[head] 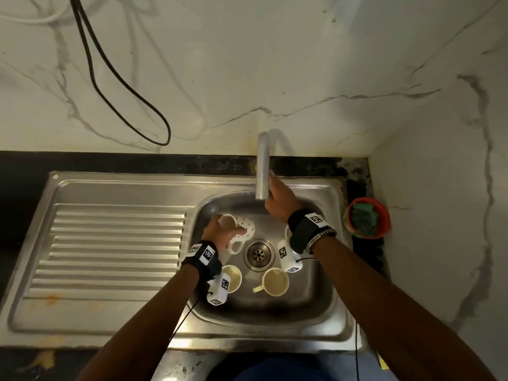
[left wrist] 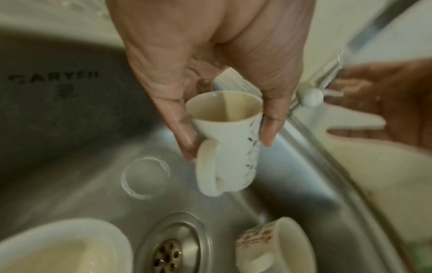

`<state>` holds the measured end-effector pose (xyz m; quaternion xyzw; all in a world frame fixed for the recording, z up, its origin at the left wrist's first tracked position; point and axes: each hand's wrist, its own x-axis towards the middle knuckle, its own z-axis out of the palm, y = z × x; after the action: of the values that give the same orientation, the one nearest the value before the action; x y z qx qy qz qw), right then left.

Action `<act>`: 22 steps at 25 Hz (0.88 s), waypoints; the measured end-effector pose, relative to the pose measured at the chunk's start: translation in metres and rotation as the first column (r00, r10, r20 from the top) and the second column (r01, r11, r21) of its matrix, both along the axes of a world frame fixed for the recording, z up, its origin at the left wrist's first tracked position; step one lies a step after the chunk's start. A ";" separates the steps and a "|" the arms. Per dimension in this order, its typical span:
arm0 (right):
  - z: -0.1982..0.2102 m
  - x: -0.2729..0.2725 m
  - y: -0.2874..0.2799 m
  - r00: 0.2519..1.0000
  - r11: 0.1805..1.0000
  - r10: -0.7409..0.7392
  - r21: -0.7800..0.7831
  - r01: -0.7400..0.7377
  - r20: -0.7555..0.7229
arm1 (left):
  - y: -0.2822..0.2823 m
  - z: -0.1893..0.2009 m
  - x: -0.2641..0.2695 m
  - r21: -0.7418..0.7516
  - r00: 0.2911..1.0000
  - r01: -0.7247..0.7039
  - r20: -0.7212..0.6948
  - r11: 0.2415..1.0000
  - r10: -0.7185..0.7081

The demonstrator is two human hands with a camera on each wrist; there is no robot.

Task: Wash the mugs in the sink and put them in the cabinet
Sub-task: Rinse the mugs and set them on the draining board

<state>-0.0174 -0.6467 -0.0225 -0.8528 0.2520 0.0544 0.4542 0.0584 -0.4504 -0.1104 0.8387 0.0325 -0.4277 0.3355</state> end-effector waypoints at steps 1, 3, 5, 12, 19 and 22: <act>-0.001 0.001 -0.002 0.998 0.997 0.062 -0.034 -0.062 -0.005 | 0.003 0.004 -0.002 -0.131 0.986 -0.139 -0.112 0.982 0.125; -0.005 0.006 -0.008 0.979 0.973 0.204 -0.106 -0.205 -0.023 | 0.002 0.025 -0.010 -0.310 0.927 -0.289 -0.327 0.906 0.183; -0.006 0.005 -0.020 0.957 0.939 0.282 -0.185 -0.290 -0.069 | -0.006 0.046 -0.017 -0.381 0.850 -0.407 -0.490 0.830 0.192; 0.003 -0.059 0.006 0.999 0.999 0.034 -0.007 -0.034 -0.009 | -0.036 0.072 -0.030 -0.457 0.804 -0.504 -0.558 0.732 0.206; 0.010 -0.064 0.021 0.993 0.993 0.115 -0.010 -0.115 0.026 | -0.043 0.121 -0.032 -0.531 0.960 -0.211 -0.272 0.821 0.071; 0.018 -0.054 0.014 0.986 0.964 0.158 0.205 -0.167 0.060 | -0.047 0.136 -0.024 -0.529 0.981 -0.079 -0.194 0.845 -0.029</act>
<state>-0.0713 -0.6326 -0.0048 -0.8189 0.1643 0.0990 0.5409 0.0342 -0.4971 0.0259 0.6661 -0.0440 -0.4950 0.5562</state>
